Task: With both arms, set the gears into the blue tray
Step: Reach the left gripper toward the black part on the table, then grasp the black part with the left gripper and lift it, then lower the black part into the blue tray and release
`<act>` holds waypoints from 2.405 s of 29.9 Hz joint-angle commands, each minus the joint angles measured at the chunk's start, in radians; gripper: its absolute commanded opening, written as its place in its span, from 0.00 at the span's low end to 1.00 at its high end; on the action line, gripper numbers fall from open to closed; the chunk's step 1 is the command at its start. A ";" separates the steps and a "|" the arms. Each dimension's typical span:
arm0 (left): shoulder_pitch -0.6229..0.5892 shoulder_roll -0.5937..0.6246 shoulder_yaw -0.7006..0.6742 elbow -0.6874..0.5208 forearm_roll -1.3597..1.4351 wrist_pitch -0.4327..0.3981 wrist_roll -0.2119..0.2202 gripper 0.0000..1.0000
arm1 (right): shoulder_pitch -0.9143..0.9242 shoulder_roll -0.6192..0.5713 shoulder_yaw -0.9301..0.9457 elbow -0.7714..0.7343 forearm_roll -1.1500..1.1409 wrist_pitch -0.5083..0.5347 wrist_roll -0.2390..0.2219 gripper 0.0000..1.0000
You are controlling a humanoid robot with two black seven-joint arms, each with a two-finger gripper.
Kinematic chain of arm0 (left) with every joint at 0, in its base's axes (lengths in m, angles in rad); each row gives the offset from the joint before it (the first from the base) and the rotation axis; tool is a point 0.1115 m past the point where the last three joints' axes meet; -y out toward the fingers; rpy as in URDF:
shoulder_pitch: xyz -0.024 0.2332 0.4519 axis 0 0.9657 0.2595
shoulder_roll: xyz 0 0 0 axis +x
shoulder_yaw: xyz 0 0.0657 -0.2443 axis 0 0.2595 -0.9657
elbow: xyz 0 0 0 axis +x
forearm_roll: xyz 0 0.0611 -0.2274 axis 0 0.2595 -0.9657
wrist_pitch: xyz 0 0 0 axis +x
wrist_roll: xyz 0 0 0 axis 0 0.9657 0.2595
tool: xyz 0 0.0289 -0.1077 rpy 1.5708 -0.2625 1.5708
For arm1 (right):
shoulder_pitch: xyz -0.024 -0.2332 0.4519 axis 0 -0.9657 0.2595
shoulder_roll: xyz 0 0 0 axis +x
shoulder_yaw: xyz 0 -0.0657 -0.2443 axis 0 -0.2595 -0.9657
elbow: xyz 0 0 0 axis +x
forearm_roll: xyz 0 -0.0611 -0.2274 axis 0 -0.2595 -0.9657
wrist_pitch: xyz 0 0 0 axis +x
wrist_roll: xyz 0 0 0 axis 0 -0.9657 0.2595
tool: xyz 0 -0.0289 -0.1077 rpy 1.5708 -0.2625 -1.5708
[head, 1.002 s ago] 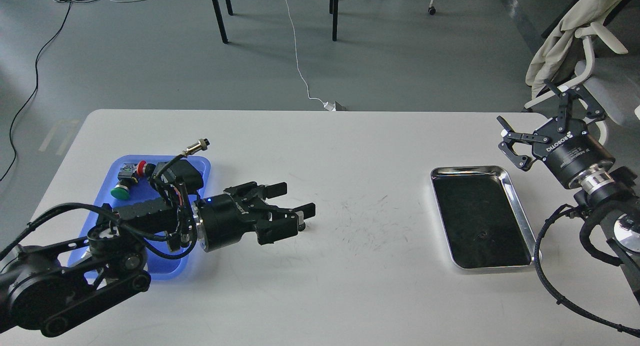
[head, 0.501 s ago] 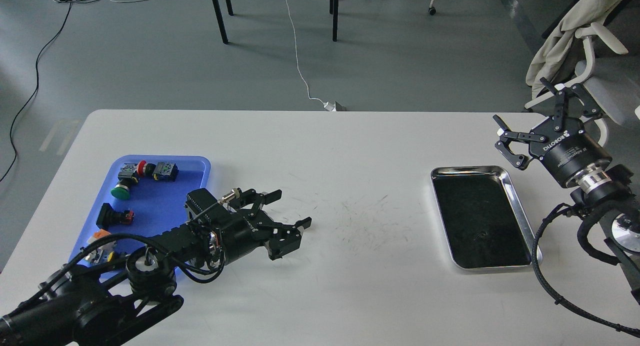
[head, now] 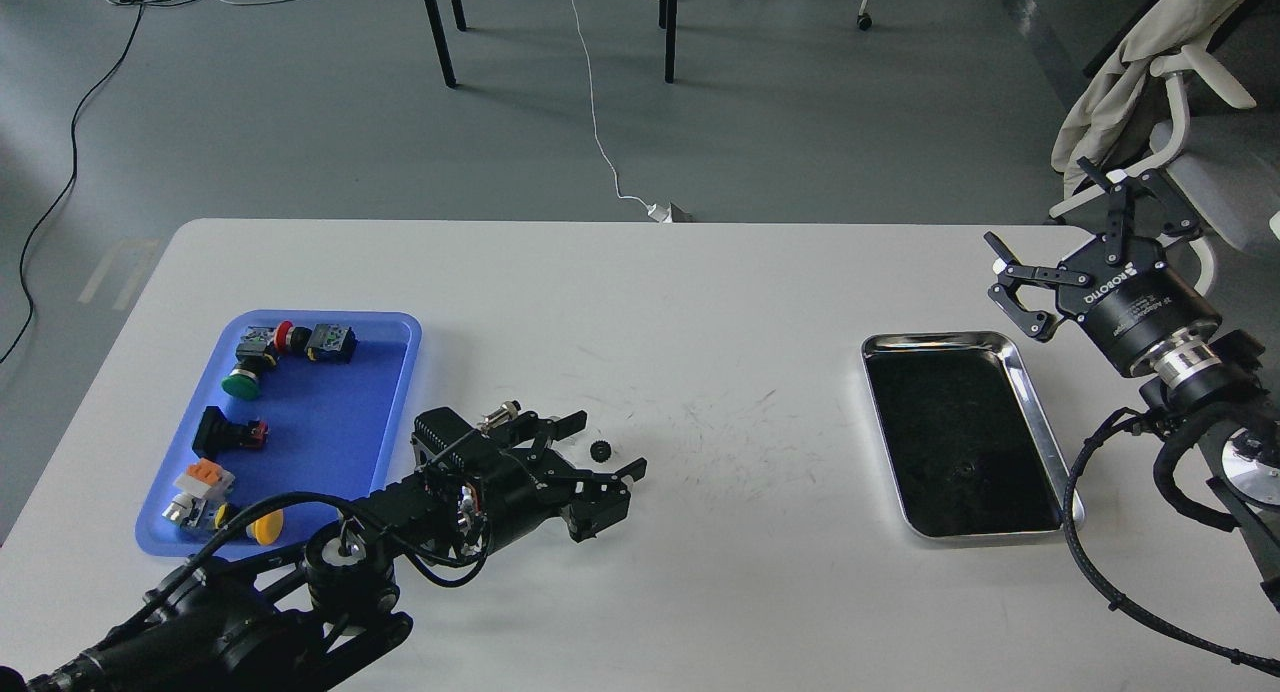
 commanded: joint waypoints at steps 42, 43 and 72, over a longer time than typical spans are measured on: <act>-0.054 0.394 -0.098 -0.249 0.000 0.044 0.006 0.06 | 0.003 0.003 0.008 0.001 0.000 -0.002 0.000 0.96; -0.051 0.432 -0.100 -0.253 0.000 0.055 0.002 0.06 | 0.003 0.003 0.008 0.001 0.000 -0.002 0.000 0.96; 0.111 0.466 -0.077 0.068 -0.329 0.162 -0.080 0.07 | 0.001 -0.007 0.000 0.001 0.000 -0.002 0.000 0.96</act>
